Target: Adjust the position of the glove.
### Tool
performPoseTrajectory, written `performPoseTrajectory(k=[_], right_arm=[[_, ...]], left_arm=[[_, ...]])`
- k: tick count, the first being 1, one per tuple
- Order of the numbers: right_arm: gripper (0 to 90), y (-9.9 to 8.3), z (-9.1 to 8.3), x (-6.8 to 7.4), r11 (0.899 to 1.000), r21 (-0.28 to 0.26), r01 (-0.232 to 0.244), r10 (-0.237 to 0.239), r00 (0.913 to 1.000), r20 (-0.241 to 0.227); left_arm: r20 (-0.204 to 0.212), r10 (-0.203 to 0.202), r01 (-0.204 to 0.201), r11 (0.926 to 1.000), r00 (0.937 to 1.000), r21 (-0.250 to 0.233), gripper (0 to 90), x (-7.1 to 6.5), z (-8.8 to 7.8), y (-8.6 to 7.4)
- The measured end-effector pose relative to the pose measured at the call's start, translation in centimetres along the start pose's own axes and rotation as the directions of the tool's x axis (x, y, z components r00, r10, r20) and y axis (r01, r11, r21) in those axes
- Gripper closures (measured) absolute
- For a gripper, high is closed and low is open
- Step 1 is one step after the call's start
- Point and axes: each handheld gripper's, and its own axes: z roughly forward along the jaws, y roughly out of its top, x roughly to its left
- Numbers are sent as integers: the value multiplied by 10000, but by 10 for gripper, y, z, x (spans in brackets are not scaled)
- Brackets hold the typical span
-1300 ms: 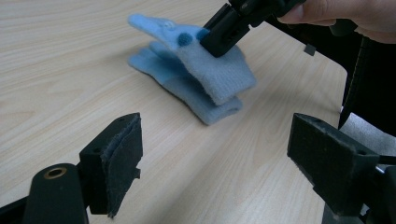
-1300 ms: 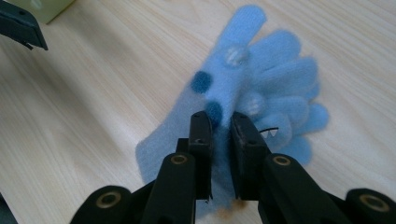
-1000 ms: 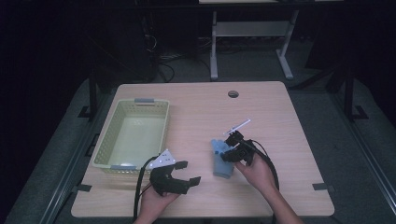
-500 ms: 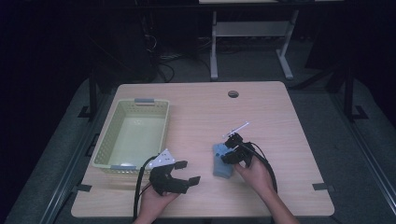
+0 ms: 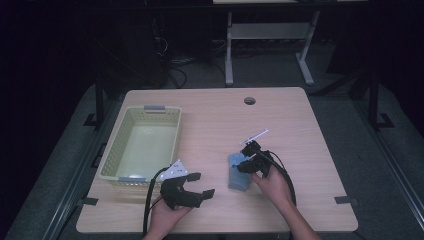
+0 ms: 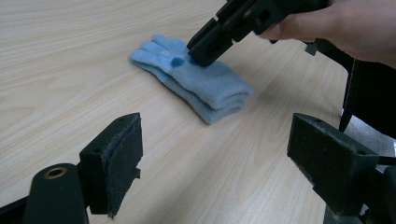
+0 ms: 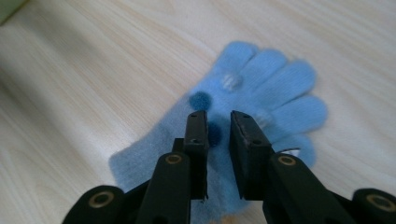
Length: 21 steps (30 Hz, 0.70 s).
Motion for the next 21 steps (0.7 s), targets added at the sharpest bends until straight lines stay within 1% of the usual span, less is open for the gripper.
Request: performPoseTrajectory(k=[4, 7, 10, 11, 13, 15, 18, 19, 21], right_arm=[[783, -3, 12, -1, 9995, 290, -82, 85, 9999, -107], [766, -3, 14, -3, 9998, 202, -96, 101, 9997, -238], [706, -4, 9, -3, 9999, 33, -146, 147, 9995, -293], [696, -5, 7, -4, 9998, -100, -162, 158, 9991, -397], [675, -7, 3, -6, 9987, -277, -426, 407, 9970, -664], [655, -10, 0, -8, 9975, -411, -576, 540, 9950, -845], [618, -15, -4, -10, 9961, -525, -706, 662, 9944, -825], [603, -17, -5, -11, 9949, -556, -846, 792, 9926, -923], [565, -20, -9, -14, 9926, -704, -989, 919, 9912, -956]], left_arm=[[7, -14, 14, 10000, 10000, -13, 180, -1, 1, 0], [26, 42, -42, 10000, 10000, 50, 180, -1, 1, 0], [34, 1, -1, 10000, 10000, 74, 181, -1, 2, -1], [35, -16, 16, 10000, 10000, 84, 181, -1, 2, -1], [43, -52, 51, 9999, 10000, 97, 181, -1, 3, -1], [90, -64, 63, 9999, 9999, 95, 181, -2, 5, 0], [110, -67, 65, 9998, 9999, 169, 181, -2, 9, 0], [138, -85, 82, 9998, 9999, 196, 180, -2, 11, 1], [225, -133, 126, 9994, 9997, 333, 181, -2, 14, 2]])
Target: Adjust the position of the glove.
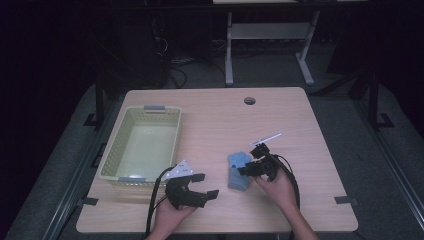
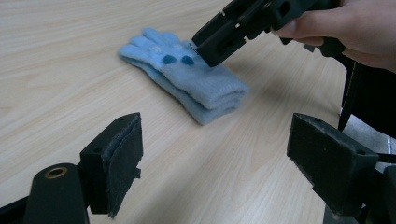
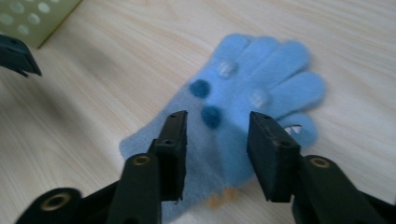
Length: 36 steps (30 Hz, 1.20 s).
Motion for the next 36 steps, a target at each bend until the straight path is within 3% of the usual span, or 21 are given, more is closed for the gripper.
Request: performPoseTrajectory(k=[4, 7, 11, 16, 25, 31, 36], right_arm=[[502, -5, -8, -7, 9988, -266, -403, 398, 9990, -186], [480, -10, -14, -11, 9971, -423, -629, 615, 9975, -343], [442, -16, -16, -16, 9939, -541, -960, 936, 9946, -447], [427, -25, -17, -23, 9881, -699, -1368, 1321, 9889, -678], [412, -37, -13, -30, 9789, -823, -1871, 1779, 9781, -1078], [408, -39, -12, -31, 9719, -956, -2152, 2011, 9697, -1387], [414, -40, -9, -32, 9634, -1022, -2479, 2265, 9564, -1843]], left_arm=[[180, -244, 240, 9995, 9995, 202, 191, 1, 7, 3], [82, -293, 290, 9989, 9995, 372, 200, 2, 11, 6], [51, -1003, 1000, 9943, 9949, 375, 211, 6, 18, 10], [-19, -1480, 1478, 9869, 9890, 654, 234, 11, 30, 19], [207, -2463, 2437, 9660, 9690, 866, 278, 20, 49, 31], [223, -3335, 3297, 9385, 9425, 1026, 302, 24, 61, 34], [198, -3765, 3722, 9214, 9262, 1114, 329, 28, 69, 34]])
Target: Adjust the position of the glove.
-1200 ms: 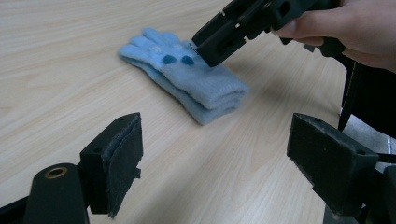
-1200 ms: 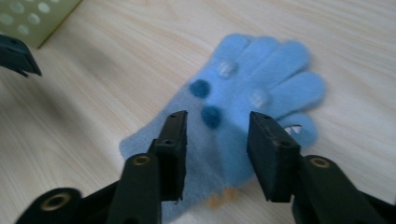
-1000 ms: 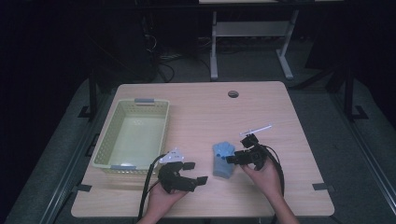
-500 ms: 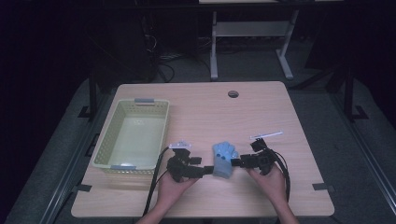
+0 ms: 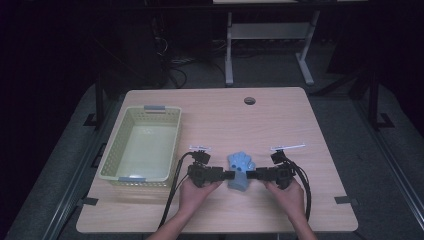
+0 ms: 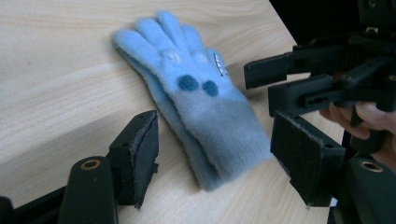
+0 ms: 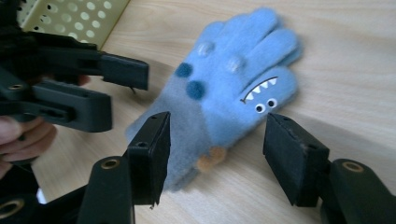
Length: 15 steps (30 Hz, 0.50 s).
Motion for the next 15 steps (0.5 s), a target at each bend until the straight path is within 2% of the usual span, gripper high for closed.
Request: performPoseTrajectory(k=[3, 7, 9, 15], right_arm=[[413, -1, 3, -1, 10000, 19, -92, 93, 9999, -117], [417, -2, 6, -2, 9998, 6, -175, 175, 9998, -113], [420, -3, 8, -2, 9999, 20, -170, 170, 9998, -129], [427, -5, 12, -4, 9992, 20, -399, 400, 9989, -248]], left_arm=[[85, -189, 188, 9997, 9998, 122, 348, 1, 4, 0], [94, -175, 175, 9998, 9998, 66, 371, 0, 7, 0], [-4, -149, 149, 9998, 9999, 132, 382, 0, 8, 0], [54, -283, 281, 9991, 9996, 326, 399, 1, 14, -1]])
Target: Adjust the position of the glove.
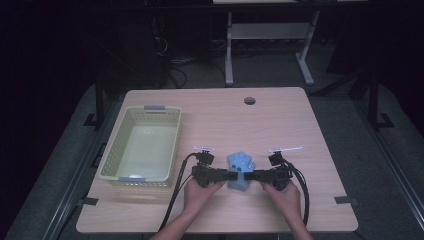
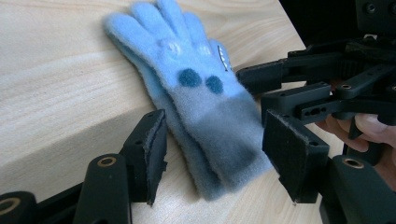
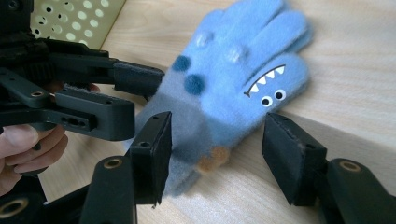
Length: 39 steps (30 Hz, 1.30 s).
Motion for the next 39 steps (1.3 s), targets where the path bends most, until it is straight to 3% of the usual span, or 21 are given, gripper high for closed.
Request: performPoseTrajectory(k=[16, 27, 39], right_arm=[[533, -4, 7, 4, 9999, -114, 20, -20, 10000, 64], [623, -8, 12, 5, 9997, -260, 34, -38, 9998, -170], [664, -7, 14, 3, 9997, -201, -120, 112, 9991, -409]], left_arm=[[-36, -119, 120, 9997, 9999, 219, 526, 4, 5, -1], [337, -156, 145, 9994, 9993, 326, 582, 7, 8, -1], [447, -239, 226, 9993, 9987, 312, 645, 9, 11, 0]])
